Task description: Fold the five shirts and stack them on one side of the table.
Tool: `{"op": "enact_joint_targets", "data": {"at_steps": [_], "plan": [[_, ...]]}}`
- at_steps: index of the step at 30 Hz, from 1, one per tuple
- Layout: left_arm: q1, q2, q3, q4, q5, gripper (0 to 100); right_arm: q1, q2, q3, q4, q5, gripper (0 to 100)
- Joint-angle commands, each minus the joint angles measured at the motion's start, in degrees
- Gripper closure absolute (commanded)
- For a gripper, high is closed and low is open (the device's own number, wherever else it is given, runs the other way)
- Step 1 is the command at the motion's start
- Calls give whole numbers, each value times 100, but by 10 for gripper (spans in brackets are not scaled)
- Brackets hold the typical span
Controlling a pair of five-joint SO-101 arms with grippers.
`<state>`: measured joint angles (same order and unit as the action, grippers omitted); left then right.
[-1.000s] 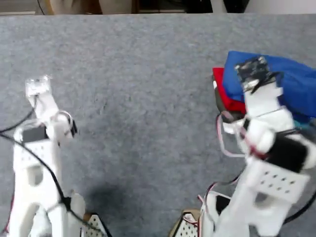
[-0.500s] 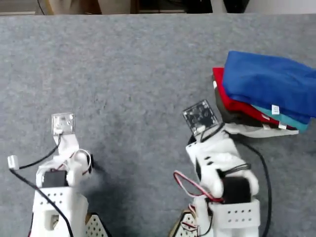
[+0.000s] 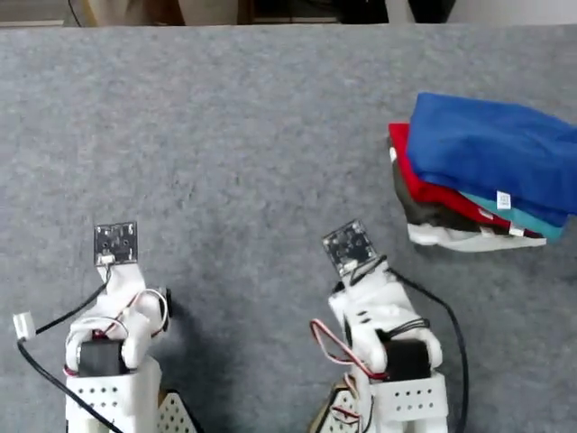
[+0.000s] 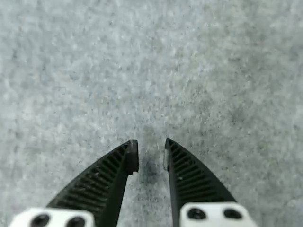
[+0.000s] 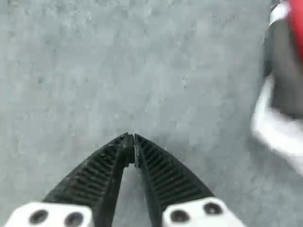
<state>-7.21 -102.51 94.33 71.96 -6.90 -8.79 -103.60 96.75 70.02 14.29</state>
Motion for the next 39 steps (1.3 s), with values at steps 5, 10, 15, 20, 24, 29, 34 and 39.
{"op": "enact_joint_targets", "data": {"at_steps": [5,10,15,20,24,29,34,39], "plan": [[9,-189,53,132,0,896,-66,-593,-4,563,9,995],[9,-189,62,141,0,896,-75,-593,-4,563,9,995],[53,-180,70,141,9,896,-75,-593,-4,563,9,995],[53,-180,97,141,9,896,-75,-593,-4,563,9,995],[62,-180,123,132,9,896,-75,-593,-4,563,9,995],[62,-180,158,123,9,895,-75,-593,-4,563,9,995],[62,-180,246,88,9,895,-75,-593,-4,563,9,995],[35,-180,246,88,9,895,-75,-593,-4,563,9,995]]}}
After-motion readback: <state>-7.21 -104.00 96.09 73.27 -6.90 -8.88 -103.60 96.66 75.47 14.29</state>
